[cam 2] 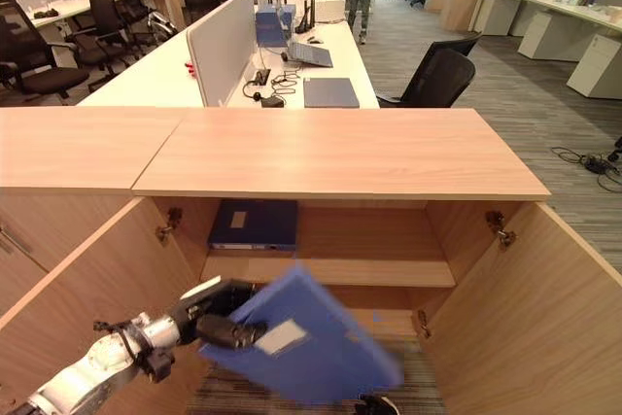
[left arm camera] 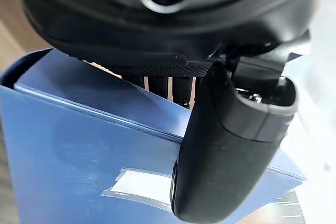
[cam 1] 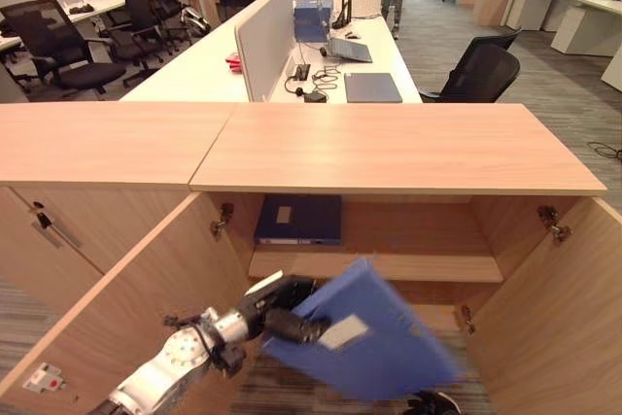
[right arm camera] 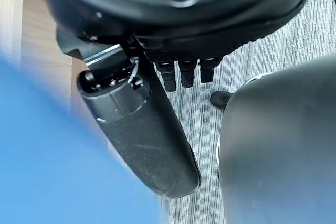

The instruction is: Put the empty folder in the office cabinet

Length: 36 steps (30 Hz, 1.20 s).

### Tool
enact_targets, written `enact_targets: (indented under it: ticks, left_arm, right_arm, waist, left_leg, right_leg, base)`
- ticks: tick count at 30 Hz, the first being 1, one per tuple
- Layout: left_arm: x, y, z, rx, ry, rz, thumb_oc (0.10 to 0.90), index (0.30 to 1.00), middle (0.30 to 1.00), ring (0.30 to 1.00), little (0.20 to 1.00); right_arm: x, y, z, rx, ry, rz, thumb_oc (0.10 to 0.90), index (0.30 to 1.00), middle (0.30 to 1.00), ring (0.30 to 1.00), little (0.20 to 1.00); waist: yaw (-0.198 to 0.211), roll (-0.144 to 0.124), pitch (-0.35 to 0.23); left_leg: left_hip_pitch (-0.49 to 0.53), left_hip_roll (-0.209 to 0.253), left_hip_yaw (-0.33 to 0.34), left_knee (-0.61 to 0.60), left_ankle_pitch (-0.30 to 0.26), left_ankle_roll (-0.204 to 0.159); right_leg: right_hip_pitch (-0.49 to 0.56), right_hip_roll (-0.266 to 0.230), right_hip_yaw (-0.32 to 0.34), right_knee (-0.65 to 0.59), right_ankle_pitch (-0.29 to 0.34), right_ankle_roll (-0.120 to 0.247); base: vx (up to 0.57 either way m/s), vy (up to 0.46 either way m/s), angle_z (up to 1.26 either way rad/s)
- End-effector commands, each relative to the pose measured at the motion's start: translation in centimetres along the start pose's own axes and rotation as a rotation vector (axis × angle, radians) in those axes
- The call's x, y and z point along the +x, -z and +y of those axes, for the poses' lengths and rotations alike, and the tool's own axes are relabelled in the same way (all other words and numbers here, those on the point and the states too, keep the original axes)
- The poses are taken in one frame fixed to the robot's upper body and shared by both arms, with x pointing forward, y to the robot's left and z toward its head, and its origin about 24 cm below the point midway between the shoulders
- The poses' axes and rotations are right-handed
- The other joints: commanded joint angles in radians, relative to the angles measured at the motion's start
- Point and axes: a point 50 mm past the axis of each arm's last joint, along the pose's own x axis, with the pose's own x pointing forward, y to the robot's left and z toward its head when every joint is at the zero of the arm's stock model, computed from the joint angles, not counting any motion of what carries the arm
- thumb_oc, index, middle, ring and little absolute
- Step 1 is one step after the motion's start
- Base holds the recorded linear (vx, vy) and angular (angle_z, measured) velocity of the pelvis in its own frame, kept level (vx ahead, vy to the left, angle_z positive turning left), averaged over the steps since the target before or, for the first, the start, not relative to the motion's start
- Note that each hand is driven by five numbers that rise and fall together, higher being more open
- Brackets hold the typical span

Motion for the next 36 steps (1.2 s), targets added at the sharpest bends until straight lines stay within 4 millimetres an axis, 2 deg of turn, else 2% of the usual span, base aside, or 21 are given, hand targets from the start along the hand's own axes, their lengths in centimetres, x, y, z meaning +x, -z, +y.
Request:
enact_targets:
  ticks: [1,2,3,4,6,7,9,10,11,14,16,17,19,22,26,27,29,32,36]
  left_arm:
    - [-0.4,-6.6,3.8,0.375,-0.191,-0.251,0.400,0.300,0.300,0.300,0.300]
    - [-0.5,-6.5,3.8,0.375,-0.194,-0.250,0.400,0.300,0.300,0.300,0.300]
    - [-1.3,-6.0,5.2,0.484,-0.298,-0.189,0.400,0.300,0.300,0.300,0.300]
    - [-1.3,-5.9,5.1,0.484,-0.300,-0.187,0.400,0.300,0.300,0.300,0.300]
    - [-2.0,-5.3,6.6,0.572,-0.428,-0.124,0.400,0.300,0.300,0.300,0.300]
    - [-2.0,-5.2,6.5,0.571,-0.430,-0.123,0.400,0.300,0.300,0.300,0.300]
    - [-2.7,-5.2,7.4,0.569,-0.520,-0.119,0.400,0.300,0.300,0.300,0.300]
    - [-3.1,-5.4,7.8,0.563,-0.581,-0.132,0.400,0.300,0.300,0.300,0.300]
    - [-3.1,-5.4,7.7,0.562,-0.581,-0.132,0.400,0.300,0.300,0.300,0.300]
    - [-3.1,-6.2,7.8,0.533,-0.629,-0.183,0.400,0.300,0.300,0.300,0.300]
    - [-3.2,-7.1,7.6,0.526,-0.639,-0.236,0.400,0.300,0.300,0.300,0.300]
    - [-3.2,-8.2,7.5,0.517,-0.639,-0.297,0.400,0.300,0.300,0.300,0.300]
    - [-3.1,-9.3,7.2,0.508,-0.629,-0.364,0.400,0.300,0.300,0.300,0.300]
    - [-2.9,-10.3,7.1,0.488,-0.617,-0.421,0.400,0.300,0.300,0.300,0.300]
    - [-2.8,-10.7,7.0,0.458,-0.597,-0.451,0.400,0.300,0.300,0.300,0.300]
    - [-2.8,-11.8,6.6,0.396,-0.554,-0.532,0.400,0.300,0.300,0.300,0.300]
    - [-3.0,-12.6,6.4,0.379,-0.520,-0.575,0.400,0.300,0.300,0.300,0.300]
    - [-3.0,-13.4,6.0,0.377,-0.468,-0.616,0.400,0.300,0.300,0.300,0.300]
    - [-3.1,-14.6,5.3,0.346,-0.380,-0.679,0.400,0.300,0.300,0.300,0.300]
  right_arm:
    - [0.2,-4.4,-0.4,-0.075,0.004,-0.151,0.800,0.900,0.900,0.900,0.900]
    - [0.2,-4.4,-0.4,-0.078,0.004,-0.150,0.800,0.900,0.900,0.900,0.900]
    - [-0.1,-6.0,-1.0,-0.117,0.032,-0.217,0.800,0.900,0.900,0.900,0.900]
    - [-0.1,-6.0,-1.0,-0.120,0.032,-0.215,0.800,0.900,0.900,0.900,0.900]
    - [-0.8,-8.7,-2.5,-0.230,0.105,-0.323,0.800,0.900,0.900,0.900,0.900]
    - [-0.9,-8.7,-2.6,-0.234,0.107,-0.322,0.800,0.900,0.900,0.900,0.900]
    - [-2.0,-11.2,-3.6,-0.294,0.156,-0.432,0.800,0.900,0.900,0.900,0.900]
    - [-3.2,-13.3,-4.3,-0.343,0.192,-0.534,0.800,0.900,0.900,0.900,0.900]
    - [-3.3,-13.3,-4.3,-0.345,0.194,-0.532,0.800,0.900,0.900,0.900,0.900]
    - [-5.1,-15.8,-4.6,-0.442,0.231,-0.660,0.800,0.900,0.900,0.900,0.900]
    - [-6.1,-17.1,-4.0,-0.478,0.219,-0.738,0.800,0.900,0.900,0.900,0.900]
    - [-6.9,-18.2,-2.8,-0.489,0.156,-0.812,0.800,0.900,0.900,0.900,0.900]
    - [-7.8,-19.2,-1.2,-0.479,0.053,-0.885,0.800,0.900,0.900,0.900,0.900]
    - [-8.4,-19.7,-0.1,-0.461,-0.024,-0.929,0.800,0.900,0.900,0.900,0.900]
    - [-8.3,-19.8,0.3,-0.441,-0.056,-0.932,0.800,0.900,0.900,0.900,0.900]
    - [-8.3,-20.4,1.4,-0.431,-0.101,-0.948,0.800,0.900,0.900,0.900,0.900]
    - [-8.6,-21.3,2.2,-0.435,-0.117,-0.982,0.800,0.900,0.900,0.900,0.900]
    - [-9.4,-22.5,2.8,-0.437,-0.132,-1.034,0.800,0.900,0.900,0.900,0.900]
    - [-10.7,-25.2,3.5,-0.389,-0.134,-1.123,0.800,0.900,0.900,0.900,0.900]
  waist:
    - [0.024,-0.003,0.010]
    - [0.021,-0.002,0.010]
    - [0.025,-0.004,0.010]
    - [0.023,-0.003,0.009]
    - [0.025,-0.006,0.009]
    - [0.023,-0.004,0.009]
    - [0.022,-0.005,0.010]
    - [0.020,-0.007,0.011]
    - [0.019,-0.005,0.011]
    - [0.018,-0.006,0.014]
    - [0.019,-0.007,0.017]
    - [0.021,-0.009,0.018]
    - [0.022,-0.010,0.019]
    - [0.022,-0.010,0.019]
    - [0.023,-0.009,0.019]
    - [0.028,-0.006,0.018]
    - [0.032,-0.005,0.019]
    - [0.035,-0.004,0.017]
    - [0.042,0.001,0.013]
  left_leg:
    - [0.010,-0.035,0.055,-0.002,-0.056,-0.011]
    - [0.010,-0.035,0.055,-0.002,-0.056,-0.011]
    - [0.008,-0.036,0.054,-0.002,-0.057,-0.010]
    - [0.009,-0.036,0.054,-0.002,-0.057,-0.010]
    - [0.008,-0.037,0.053,-0.002,-0.060,-0.007]
    - [0.008,-0.037,0.052,-0.002,-0.061,-0.007]
    - [0.007,-0.038,0.051,-0.002,-0.063,-0.005]
    - [0.006,-0.038,0.050,-0.002,-0.064,-0.003]
    - [0.006,-0.038,0.050,-0.002,-0.064,-0.003]
    - [0.006,-0.039,0.052,-0.002,-0.067,0.000]
    - [0.006,-0.039,0.053,-0.002,-0.068,0.001]
    - [0.006,-0.039,0.054,-0.002,-0.068,0.001]
    - [0.006,-0.038,0.055,-0.002,-0.067,0.000]
    - [0.006,-0.037,0.056,-0.002,-0.066,-0.001]
    - [0.007,-0.038,0.057,-0.002,-0.066,-0.001]
    - [0.007,-0.038,0.056,-0.002,-0.066,-0.001]
    - [0.008,-0.037,0.055,-0.002,-0.065,-0.001]
    - [0.010,-0.038,0.055,-0.002,-0.066,-0.001]
    - [0.010,-0.038,0.052,-0.002,-0.066,-0.001]
  right_leg:
    - [0.103,-0.007,-0.017,0.009,-0.108,0.080]
    - [0.103,-0.007,-0.016,0.009,-0.108,0.080]
    - [0.101,-0.008,-0.017,0.009,-0.108,0.079]
    - [0.102,-0.008,-0.017,0.009,-0.108,0.079]
    - [0.099,-0.009,-0.017,0.009,-0.110,0.077]
    - [0.100,-0.009,-0.017,0.009,-0.110,0.078]
    - [0.098,-0.011,-0.017,0.009,-0.111,0.077]
    - [0.098,-0.013,-0.018,0.009,-0.111,0.077]
    - [0.098,-0.013,-0.018,0.009,-0.111,0.077]
    - [0.098,-0.015,-0.021,0.009,-0.110,0.076]
    - [0.098,-0.016,-0.021,0.009,-0.110,0.075]
    - [0.098,-0.017,-0.020,0.009,-0.110,0.075]
    - [0.098,-0.018,-0.021,0.009,-0.109,0.075]
    - [0.098,-0.019,-0.024,0.009,-0.109,0.074]
    - [0.098,-0.020,-0.026,0.009,-0.109,0.075]
    - [0.099,-0.020,-0.026,0.009,-0.109,0.075]
    - [0.099,-0.021,-0.026,0.009,-0.108,0.075]
    - [0.101,-0.022,-0.027,0.009,-0.108,0.075]
    - [0.101,-0.021,-0.028,0.009,-0.109,0.074]
  base:
    - [0.00,0.000,0.00]
    - [-0.03,0.018,-0.08]
    - [-0.01,0.009,-0.06]
    - [-0.02,0.012,-0.05]
    - [0.00,0.000,0.00]
    - [0.00,0.000,0.00]
    - [0.00,0.000,0.00]
    - [0.00,0.000,0.00]
    - [0.00,0.000,0.00]
    - [0.00,0.000,0.00]
    - [0.00,0.000,0.00]
    - [0.00,0.000,0.00]
    - [-0.01,0.000,-0.02]
    - [0.00,0.000,0.00]
    - [0.00,0.000,0.00]
    - [0.00,0.000,0.00]
    - [0.00,0.000,0.00]
    - [0.00,0.000,0.00]
    - [0.00,0.000,0.00]
